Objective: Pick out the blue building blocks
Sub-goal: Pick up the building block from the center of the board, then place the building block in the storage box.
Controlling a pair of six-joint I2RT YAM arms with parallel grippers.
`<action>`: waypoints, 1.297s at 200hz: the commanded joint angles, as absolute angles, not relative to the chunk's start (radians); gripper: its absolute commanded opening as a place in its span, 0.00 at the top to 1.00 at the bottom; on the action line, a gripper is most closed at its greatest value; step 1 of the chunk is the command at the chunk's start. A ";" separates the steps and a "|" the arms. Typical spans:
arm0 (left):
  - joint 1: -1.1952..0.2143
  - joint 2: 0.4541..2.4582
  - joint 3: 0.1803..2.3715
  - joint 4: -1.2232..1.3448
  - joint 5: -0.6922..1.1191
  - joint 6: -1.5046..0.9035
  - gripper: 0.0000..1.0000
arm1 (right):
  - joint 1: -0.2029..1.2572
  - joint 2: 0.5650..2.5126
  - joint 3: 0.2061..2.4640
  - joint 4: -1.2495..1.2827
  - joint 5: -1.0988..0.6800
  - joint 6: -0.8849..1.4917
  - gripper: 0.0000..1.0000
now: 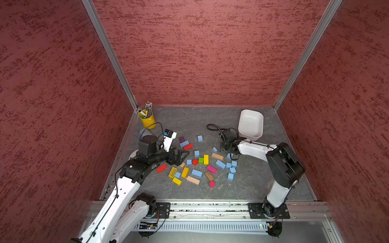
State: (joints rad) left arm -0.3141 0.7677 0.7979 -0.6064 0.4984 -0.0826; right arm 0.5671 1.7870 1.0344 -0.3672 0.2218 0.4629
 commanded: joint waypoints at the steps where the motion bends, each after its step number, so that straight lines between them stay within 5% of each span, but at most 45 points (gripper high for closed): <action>1: -0.309 0.746 0.788 -0.596 0.456 -0.088 0.00 | 0.572 1.802 1.058 -0.361 0.242 0.478 0.61; 109: -0.305 0.699 0.779 -0.589 0.402 -0.087 0.00 | 0.572 1.726 1.054 -0.334 0.251 0.476 0.85; 259: -0.277 0.640 0.769 -0.574 0.379 -0.094 0.00 | 0.396 1.699 1.408 -0.485 0.282 0.308 0.90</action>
